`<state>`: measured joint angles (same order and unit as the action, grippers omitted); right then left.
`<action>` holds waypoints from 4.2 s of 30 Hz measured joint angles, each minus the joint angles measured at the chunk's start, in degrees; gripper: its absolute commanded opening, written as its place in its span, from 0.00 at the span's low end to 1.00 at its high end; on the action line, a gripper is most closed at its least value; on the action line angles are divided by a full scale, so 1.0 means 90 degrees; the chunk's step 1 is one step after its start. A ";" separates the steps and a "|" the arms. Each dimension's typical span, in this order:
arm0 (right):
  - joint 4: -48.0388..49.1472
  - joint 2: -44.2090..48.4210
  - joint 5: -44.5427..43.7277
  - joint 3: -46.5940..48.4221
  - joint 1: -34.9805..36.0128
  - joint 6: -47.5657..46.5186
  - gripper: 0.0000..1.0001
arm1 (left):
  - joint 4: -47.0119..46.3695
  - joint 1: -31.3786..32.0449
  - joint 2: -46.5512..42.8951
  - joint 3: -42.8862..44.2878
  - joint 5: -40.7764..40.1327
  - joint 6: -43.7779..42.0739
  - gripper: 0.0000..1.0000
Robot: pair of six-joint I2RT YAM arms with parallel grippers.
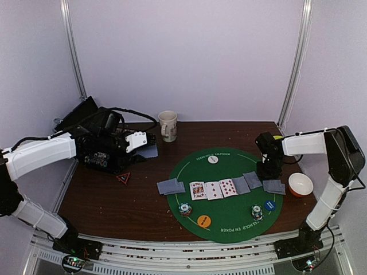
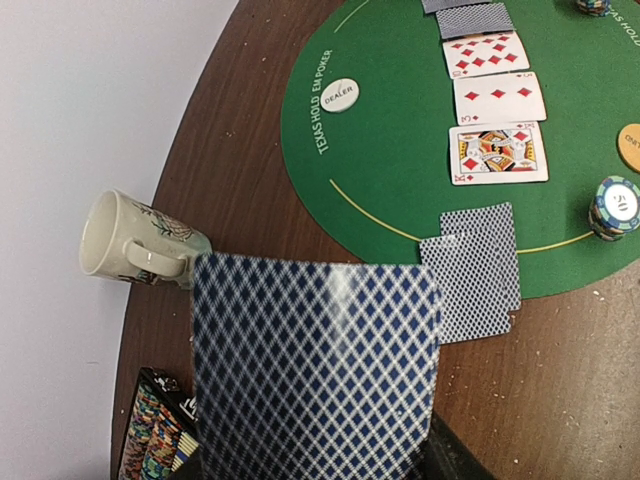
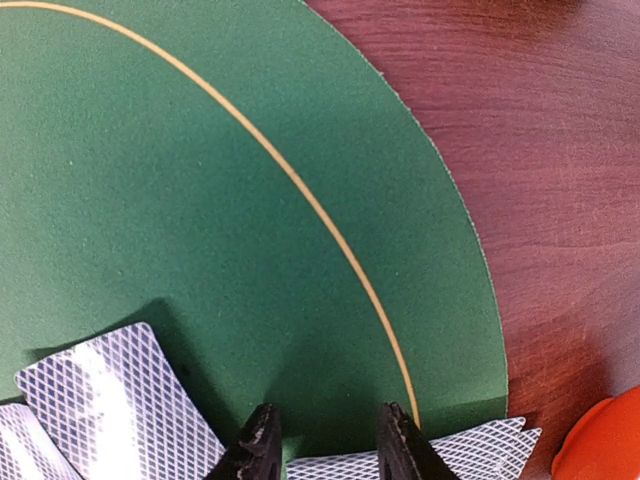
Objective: Distribute texas hold em gaming equipment
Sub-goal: Adjust the poker card in the small blind area, then pass from the left arm to the right, then place the poker card at the center of the board.
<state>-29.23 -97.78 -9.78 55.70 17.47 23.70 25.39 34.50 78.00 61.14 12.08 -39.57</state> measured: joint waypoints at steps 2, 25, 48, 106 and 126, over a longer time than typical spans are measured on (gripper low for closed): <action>-0.0029 0.0027 -0.0061 -0.0029 0.0034 0.0002 0.34 | 0.0000 0.0000 0.0000 0.0000 0.0000 0.0000 0.50; -0.0257 0.1362 0.0007 0.0148 0.0104 -0.0279 0.37 | -0.0002 0.0000 -0.0024 0.0000 0.0002 -0.0002 0.50; 0.4906 0.1144 0.4012 0.0942 0.2261 0.0690 0.45 | 0.0000 0.0000 -0.0024 0.0000 0.0095 -0.0002 0.50; 0.4410 -0.2103 0.5095 0.3478 0.3298 0.0316 0.00 | -0.0194 -0.0005 -0.0505 0.0000 0.0670 0.0092 0.96; 0.1841 -0.4811 0.6178 0.6329 0.4784 -0.0874 0.00 | -0.1814 -0.0036 -0.1457 -0.0299 0.0627 0.0918 0.98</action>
<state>-12.67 -141.08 45.82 112.66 60.53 15.84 9.06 34.17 64.88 58.46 17.72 -31.31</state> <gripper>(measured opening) 0.088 0.978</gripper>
